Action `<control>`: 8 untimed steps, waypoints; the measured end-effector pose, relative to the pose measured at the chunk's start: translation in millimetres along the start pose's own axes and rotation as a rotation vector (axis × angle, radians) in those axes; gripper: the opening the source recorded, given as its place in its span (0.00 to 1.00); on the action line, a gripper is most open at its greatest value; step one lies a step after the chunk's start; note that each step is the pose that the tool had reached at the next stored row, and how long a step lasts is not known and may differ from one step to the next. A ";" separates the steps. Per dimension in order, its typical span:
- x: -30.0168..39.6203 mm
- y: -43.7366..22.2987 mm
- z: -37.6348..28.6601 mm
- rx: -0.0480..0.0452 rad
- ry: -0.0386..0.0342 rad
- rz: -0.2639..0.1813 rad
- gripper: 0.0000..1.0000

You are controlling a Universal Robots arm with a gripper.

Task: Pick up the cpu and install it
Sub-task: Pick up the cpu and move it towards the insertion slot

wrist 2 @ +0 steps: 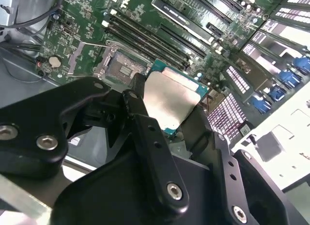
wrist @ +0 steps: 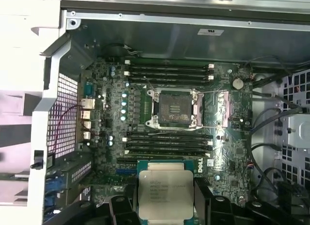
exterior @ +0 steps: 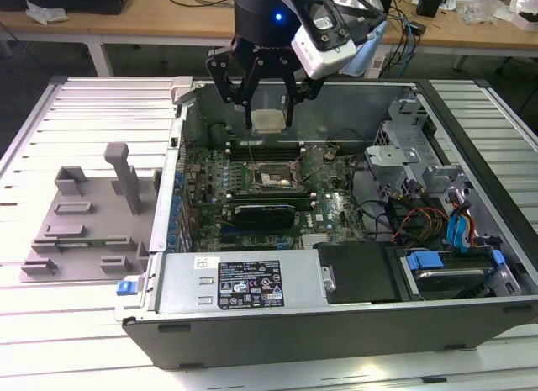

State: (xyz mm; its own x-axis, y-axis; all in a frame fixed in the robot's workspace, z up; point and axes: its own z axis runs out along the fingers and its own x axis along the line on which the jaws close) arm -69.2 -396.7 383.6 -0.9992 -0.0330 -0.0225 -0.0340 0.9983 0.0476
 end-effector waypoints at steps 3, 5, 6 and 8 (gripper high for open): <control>-3.5 0.9 3.8 0.0000 0.0001 0.000 0.55; -5.3 1.6 7.4 0.0003 0.0002 0.000 0.55; -6.1 2.0 9.0 0.0001 0.0002 0.000 0.55; -7.0 2.4 10.8 0.0001 0.0001 0.000 0.55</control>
State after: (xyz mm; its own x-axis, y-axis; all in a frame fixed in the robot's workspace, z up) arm -62.1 -393.5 373.1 -0.9992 -0.0330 -0.0224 -0.0340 0.9983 0.0475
